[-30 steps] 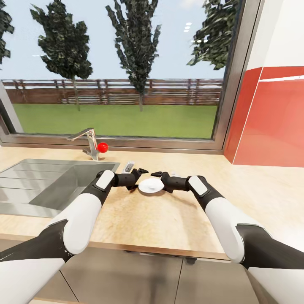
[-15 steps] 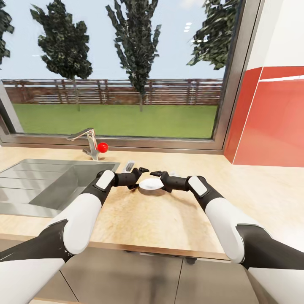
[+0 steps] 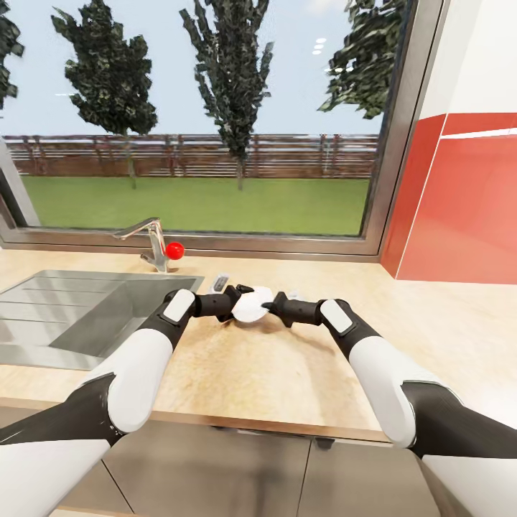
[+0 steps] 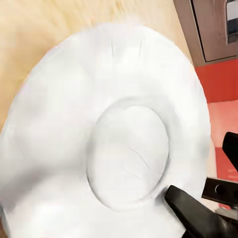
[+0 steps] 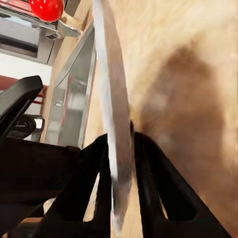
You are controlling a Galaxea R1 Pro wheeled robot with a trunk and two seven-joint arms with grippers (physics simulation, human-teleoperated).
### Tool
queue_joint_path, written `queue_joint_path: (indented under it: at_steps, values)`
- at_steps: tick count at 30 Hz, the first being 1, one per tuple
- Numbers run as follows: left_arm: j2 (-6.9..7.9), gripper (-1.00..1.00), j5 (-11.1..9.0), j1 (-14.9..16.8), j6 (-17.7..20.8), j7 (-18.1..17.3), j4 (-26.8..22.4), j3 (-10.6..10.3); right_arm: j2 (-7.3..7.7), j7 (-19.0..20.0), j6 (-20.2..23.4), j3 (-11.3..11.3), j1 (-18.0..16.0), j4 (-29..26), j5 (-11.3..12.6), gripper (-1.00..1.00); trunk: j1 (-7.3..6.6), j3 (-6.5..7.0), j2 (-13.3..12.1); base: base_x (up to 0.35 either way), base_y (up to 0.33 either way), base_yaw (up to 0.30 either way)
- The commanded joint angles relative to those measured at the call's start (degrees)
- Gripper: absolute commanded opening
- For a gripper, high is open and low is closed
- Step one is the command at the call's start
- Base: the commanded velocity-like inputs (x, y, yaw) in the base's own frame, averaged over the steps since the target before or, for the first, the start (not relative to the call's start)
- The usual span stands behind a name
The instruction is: Set up a coffee station on the kitchen countertop: keep the coffee maker on the countertop, move the bottle of coffee from the kitchen shelf to the counter next to the coffee maker, place a paper coffee filter on top of the coffee maker, put the saucer next to the coffee maker with the coffee cup on the saucer, and place the electric kettle next to the coffee maker.
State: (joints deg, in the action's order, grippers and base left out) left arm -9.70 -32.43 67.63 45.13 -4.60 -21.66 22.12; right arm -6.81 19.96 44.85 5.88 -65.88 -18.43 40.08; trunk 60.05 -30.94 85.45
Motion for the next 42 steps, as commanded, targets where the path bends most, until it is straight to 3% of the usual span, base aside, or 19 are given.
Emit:
queue_joint_path:
  at_steps: [1, 29, 38, 42]
  values:
    - [-0.05, 1.0, 0.4, 0.0, 0.3, -0.2, 0.0, 0.5, -0.05, 0.2, 0.4, 0.5, 0.0, 0.0, 0.0, -1.0, 0.0, -0.06, 0.0, 0.0, 0.0, 0.0]
    - [0.56, 1.0, 0.5, 0.0, 0.4, -0.4, -0.8, 0.5, -0.05, 0.2, -2.6, 0.3, 0.0, 1.3, 0.0, -1.0, 0.0, -0.06, 0.0, 0.0, 0.0, 0.0]
    - [4.2, 1.0, 0.5, 0.0, 0.6, -0.5, -0.9, 0.5, 0.0, 0.2, -2.6, 0.3, 0.0, 1.2, 0.0, -1.0, 0.0, -0.06, 0.0, 0.0, 0.0, 0.0]
    - [4.71, 1.0, 0.5, 0.0, 0.6, -0.5, -0.9, 0.3, 0.18, 0.2, -2.5, 0.4, 0.0, 1.1, 0.0, -1.0, 0.0, -0.06, 0.0, 0.0, 0.0, 0.0]
